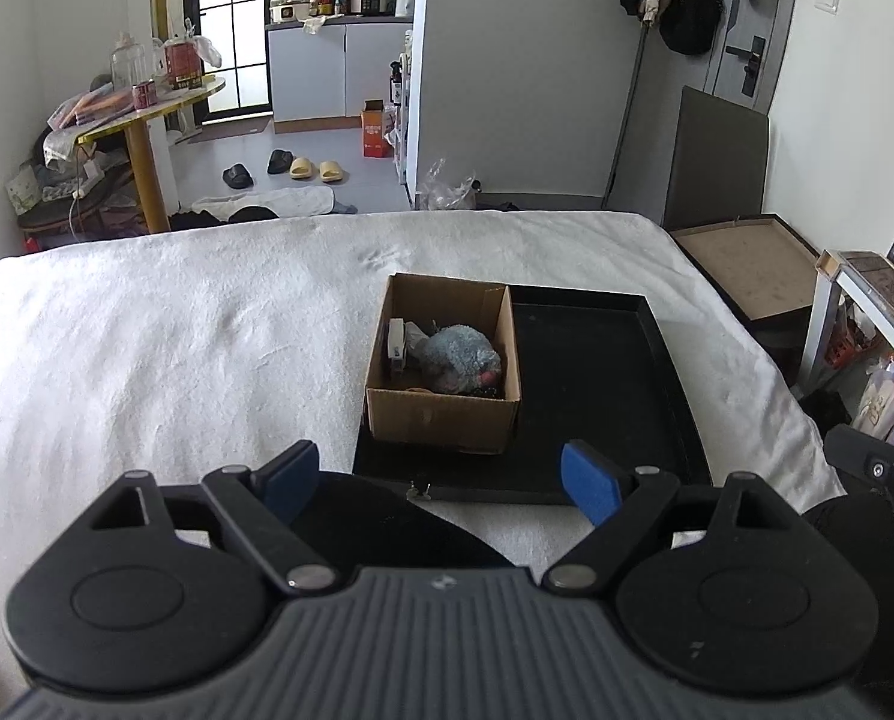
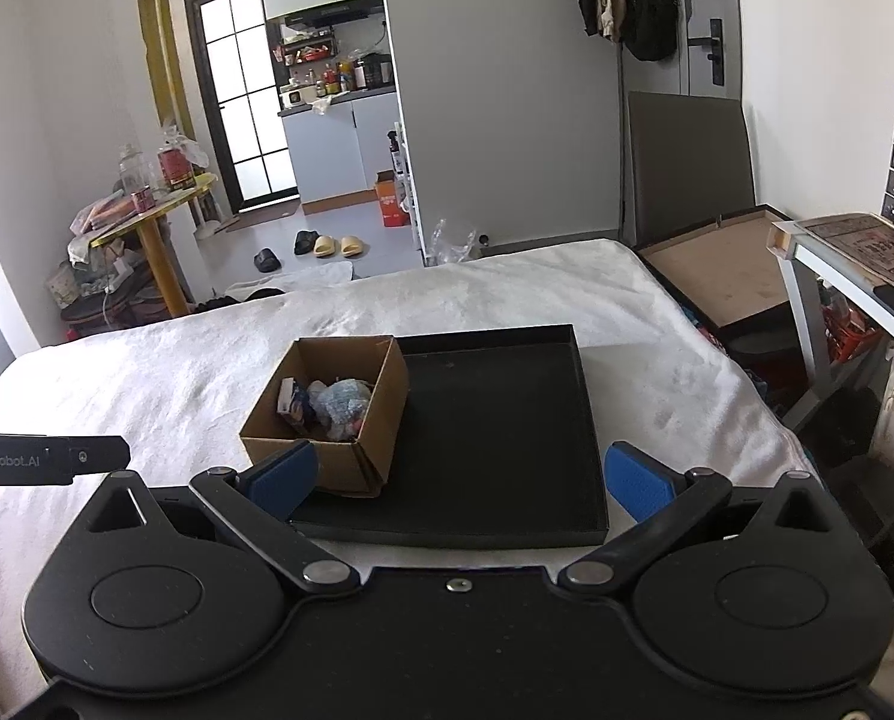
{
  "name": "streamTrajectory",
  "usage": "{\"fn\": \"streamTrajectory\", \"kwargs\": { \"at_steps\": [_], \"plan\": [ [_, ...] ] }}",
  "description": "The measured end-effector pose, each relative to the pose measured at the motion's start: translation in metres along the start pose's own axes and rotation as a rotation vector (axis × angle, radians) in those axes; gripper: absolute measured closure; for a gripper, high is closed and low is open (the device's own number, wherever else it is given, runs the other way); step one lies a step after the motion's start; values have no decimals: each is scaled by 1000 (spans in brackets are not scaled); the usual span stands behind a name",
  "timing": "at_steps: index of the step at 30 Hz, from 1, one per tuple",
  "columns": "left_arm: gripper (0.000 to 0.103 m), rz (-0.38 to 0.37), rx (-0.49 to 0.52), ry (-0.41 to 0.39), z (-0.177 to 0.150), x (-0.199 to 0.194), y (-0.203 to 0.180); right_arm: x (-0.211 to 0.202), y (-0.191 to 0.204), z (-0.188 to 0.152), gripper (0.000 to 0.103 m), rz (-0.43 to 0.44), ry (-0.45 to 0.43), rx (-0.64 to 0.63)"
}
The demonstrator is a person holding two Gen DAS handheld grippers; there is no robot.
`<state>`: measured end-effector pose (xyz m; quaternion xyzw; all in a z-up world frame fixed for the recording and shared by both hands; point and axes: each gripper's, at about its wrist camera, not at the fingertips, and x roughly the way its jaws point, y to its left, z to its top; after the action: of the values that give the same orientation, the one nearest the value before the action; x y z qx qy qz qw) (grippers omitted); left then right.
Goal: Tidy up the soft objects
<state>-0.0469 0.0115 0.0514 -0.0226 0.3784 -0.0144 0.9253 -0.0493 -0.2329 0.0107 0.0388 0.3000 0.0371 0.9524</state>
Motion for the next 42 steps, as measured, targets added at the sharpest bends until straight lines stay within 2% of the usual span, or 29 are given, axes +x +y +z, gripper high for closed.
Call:
{"fn": "streamTrajectory", "kwargs": {
  "at_steps": [42],
  "plan": [
    [15,-4,35,8,1,-6,-10,-4,-8,4,0,14,-3,28]
  ]
}}
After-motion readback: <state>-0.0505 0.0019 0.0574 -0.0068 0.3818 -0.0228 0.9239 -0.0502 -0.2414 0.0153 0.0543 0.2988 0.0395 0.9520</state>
